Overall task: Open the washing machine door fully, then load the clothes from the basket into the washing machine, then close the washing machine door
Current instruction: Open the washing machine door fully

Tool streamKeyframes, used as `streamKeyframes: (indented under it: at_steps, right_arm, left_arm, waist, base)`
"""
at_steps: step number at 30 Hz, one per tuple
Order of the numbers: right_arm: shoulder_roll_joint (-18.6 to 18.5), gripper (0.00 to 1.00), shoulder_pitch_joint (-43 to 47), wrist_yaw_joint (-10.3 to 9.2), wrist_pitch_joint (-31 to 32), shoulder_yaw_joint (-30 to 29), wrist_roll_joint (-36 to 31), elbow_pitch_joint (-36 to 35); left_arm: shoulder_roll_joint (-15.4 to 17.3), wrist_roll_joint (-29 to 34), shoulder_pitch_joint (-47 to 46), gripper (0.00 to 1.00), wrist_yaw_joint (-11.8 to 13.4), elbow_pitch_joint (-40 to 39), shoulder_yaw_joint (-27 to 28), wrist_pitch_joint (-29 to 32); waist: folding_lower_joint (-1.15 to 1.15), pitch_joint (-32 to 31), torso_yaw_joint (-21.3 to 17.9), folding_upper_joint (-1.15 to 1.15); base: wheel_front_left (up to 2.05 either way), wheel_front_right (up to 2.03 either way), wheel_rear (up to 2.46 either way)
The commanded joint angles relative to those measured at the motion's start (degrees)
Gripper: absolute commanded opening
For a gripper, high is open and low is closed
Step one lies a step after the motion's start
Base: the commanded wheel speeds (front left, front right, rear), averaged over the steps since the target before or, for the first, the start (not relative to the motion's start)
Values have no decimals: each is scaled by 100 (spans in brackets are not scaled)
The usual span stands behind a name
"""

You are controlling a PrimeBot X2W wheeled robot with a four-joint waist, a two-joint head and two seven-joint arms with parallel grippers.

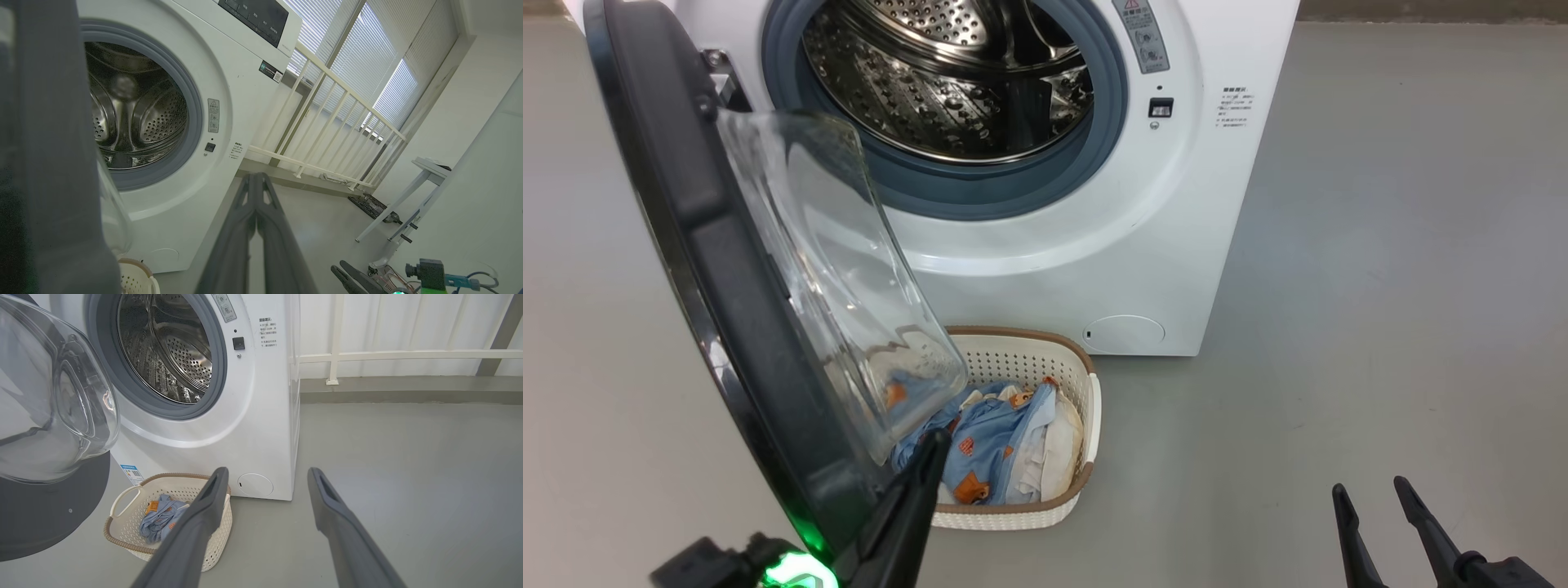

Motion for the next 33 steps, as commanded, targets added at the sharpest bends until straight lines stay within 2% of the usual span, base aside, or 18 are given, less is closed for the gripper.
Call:
streamKeyframes:
  at_steps: [1,9,15,18,33]
  right_arm:
    - [-75,100,-132,9,-69,106,51,-117]
    - [-75,100,-90,9,-69,80,31,-103]
    - [-75,100,-72,9,-69,49,34,-92]
    - [-75,100,-77,9,-69,48,35,-85]
    - [-75,100,-199,9,-69,39,11,-34]
  left_arm:
    - [33,12,-145,0,13,-67,126,38]
    - [96,280,-103,0,168,380,4,125]
    - [104,612,-121,0,522,579,107,117]
    - [109,672,-124,0,621,624,151,118]
    - [75,535,-266,0,766,866,450,-37]
  waist:
    - [0,-8,6,0]
    - [0,-26,55,0]
    - [0,-23,170,0]
    - [0,-12,256,0]
    - [0,168,812,0]
  base:
    - [0,0,0]
    - [0,0,0]
    - [0,0,0]
    - [0,0,0]
    - [0,0,0]
